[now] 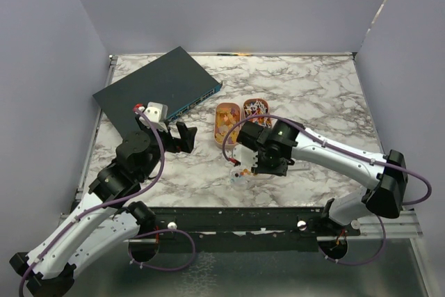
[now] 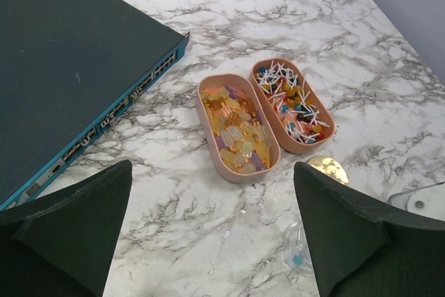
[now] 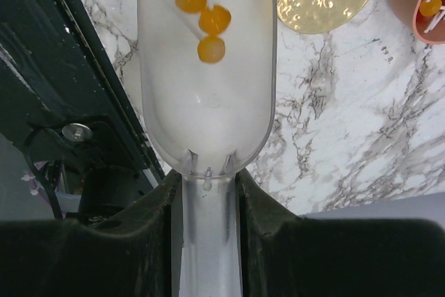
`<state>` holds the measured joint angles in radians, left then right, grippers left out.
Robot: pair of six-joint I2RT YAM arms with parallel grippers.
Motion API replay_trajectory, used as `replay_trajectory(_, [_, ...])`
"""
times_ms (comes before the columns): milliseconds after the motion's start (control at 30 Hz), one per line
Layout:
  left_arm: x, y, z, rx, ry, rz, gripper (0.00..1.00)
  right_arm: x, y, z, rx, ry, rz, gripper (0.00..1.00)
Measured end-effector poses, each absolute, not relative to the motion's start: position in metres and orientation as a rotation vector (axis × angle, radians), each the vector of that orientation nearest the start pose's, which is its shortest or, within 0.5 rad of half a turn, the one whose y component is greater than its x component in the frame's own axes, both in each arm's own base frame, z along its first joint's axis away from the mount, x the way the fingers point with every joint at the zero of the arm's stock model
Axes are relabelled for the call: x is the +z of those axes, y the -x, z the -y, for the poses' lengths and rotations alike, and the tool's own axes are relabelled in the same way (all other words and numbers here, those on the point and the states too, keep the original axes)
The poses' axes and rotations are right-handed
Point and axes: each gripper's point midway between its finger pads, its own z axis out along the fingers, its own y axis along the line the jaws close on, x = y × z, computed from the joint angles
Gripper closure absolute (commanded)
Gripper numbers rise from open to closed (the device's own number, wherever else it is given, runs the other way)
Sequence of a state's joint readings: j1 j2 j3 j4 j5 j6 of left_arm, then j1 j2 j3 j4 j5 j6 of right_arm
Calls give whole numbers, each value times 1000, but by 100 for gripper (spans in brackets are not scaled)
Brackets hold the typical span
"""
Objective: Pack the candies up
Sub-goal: Place the fake candies in the packing bottle, then adjust the spatula.
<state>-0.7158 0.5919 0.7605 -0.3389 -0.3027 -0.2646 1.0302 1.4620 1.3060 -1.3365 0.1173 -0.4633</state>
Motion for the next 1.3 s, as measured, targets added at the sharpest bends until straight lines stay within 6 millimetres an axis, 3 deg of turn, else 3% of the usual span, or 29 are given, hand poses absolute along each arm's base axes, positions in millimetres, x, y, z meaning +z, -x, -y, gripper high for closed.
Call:
replay_trajectory(667, [281,-227,145,-470,-182,-1745,1,161,-165,-173,-394,2065,-2167,100])
replay_trajectory(1000, [280,-226,149,-490,-194,-1748,1,175,-166,-189,-188,1888,-2018,99])
replay_trajectory(1300, [270,-223,166,-548,-266,-1781,1,173,-168,-209,-25,1749,-1887,100])
